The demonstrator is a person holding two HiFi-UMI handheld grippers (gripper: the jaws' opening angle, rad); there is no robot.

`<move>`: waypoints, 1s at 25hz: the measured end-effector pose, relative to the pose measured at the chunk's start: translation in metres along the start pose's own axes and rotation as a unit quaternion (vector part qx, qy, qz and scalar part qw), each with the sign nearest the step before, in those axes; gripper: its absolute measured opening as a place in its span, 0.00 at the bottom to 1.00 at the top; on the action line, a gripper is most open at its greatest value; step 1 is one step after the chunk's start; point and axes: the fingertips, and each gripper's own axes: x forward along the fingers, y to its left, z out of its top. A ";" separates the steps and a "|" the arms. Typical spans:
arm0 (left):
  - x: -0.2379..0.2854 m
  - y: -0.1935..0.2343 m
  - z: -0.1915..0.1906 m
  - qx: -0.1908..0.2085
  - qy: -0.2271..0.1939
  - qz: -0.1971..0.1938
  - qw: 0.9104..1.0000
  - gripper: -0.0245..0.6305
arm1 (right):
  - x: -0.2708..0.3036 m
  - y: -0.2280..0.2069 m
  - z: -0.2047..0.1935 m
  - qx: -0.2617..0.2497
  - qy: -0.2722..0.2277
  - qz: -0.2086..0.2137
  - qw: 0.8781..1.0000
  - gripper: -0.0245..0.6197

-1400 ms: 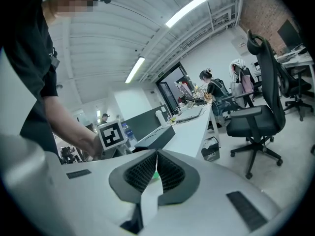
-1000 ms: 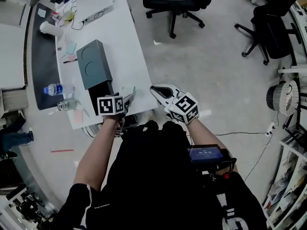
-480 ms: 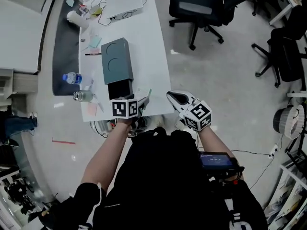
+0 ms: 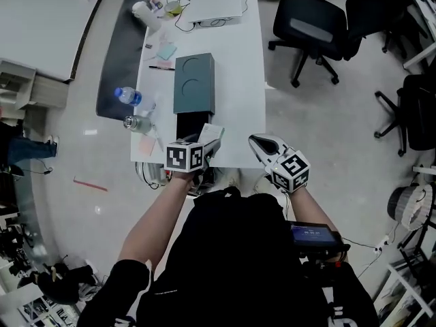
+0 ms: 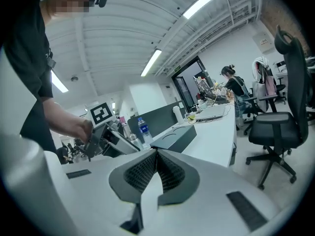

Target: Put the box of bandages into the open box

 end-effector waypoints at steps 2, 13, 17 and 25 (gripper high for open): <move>-0.006 0.007 0.004 -0.001 -0.009 0.007 1.000 0.55 | 0.007 0.002 0.002 -0.003 0.001 0.008 1.000 0.08; -0.019 0.060 0.004 -0.030 -0.021 0.049 0.998 0.54 | 0.040 0.010 0.006 -0.007 0.012 0.035 0.999 0.08; -0.013 0.079 0.009 -0.038 -0.017 0.065 0.997 0.54 | 0.050 0.007 0.005 -0.003 0.020 0.039 0.999 0.08; 0.017 0.100 0.005 -0.028 0.008 0.085 0.996 0.54 | 0.056 0.001 0.002 0.010 0.027 0.031 0.999 0.08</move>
